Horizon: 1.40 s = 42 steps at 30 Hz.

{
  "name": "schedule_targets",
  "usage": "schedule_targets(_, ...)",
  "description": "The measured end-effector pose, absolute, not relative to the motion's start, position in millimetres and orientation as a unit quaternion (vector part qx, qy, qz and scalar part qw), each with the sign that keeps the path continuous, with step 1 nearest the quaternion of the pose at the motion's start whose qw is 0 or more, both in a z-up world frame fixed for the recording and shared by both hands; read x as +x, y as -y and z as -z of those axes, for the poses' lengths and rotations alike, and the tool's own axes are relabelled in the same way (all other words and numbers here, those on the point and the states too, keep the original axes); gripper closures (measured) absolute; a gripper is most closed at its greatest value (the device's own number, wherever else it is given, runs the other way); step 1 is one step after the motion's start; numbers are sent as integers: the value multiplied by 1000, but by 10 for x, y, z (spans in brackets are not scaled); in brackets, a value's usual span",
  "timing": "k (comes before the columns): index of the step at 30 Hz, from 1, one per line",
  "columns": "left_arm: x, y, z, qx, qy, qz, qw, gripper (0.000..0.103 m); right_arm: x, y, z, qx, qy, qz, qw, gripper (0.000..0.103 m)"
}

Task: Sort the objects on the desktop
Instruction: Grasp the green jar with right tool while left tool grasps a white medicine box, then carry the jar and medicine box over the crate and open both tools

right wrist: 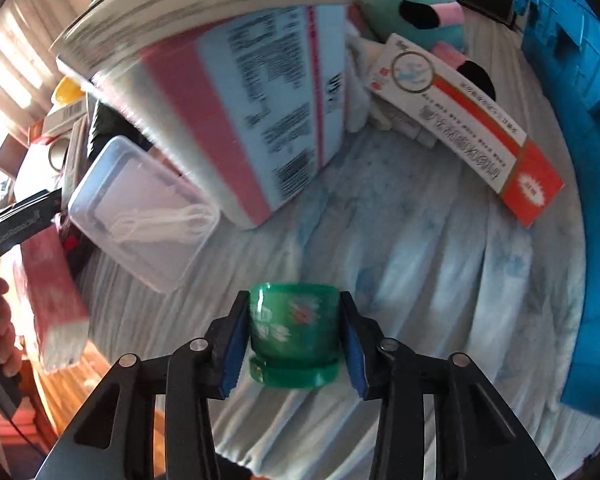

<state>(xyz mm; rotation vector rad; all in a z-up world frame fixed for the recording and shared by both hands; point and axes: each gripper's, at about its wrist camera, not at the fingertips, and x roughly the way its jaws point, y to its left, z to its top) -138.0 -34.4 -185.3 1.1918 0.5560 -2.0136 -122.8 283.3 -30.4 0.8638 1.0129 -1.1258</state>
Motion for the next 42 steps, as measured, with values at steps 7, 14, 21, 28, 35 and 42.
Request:
schedule_targets(7, -495, 124, 1364, 392, -256, 767, 438, 4, -1328, -2927, 174, 381, -424, 476, 670, 49)
schedule_targets(14, -1185, 279, 1539, 405, -254, 789, 386, 4, -1461, -2891, 203, 411, -420, 467, 660, 44)
schedule_targets(21, -1654, 235, 1928, 480, -228, 777, 337, 67, -1634, -3049, 73, 407, -419, 482, 653, 39)
schedule_targets(28, -1479, 138, 1890, 476, -210, 790, 324, 85, -1577, -3035, 113, 384, -433, 482, 658, 40)
schedule_targets(35, -1316, 44, 1545, 450, -191, 813, 318, 85, -1436, -3013, 89, 370, -436, 469, 673, 63)
schedule_targets(42, -1205, -64, 1009, 402, -177, 848, 297, 85, -1468, -3161, -574, 313, -404, 462, 725, 63)
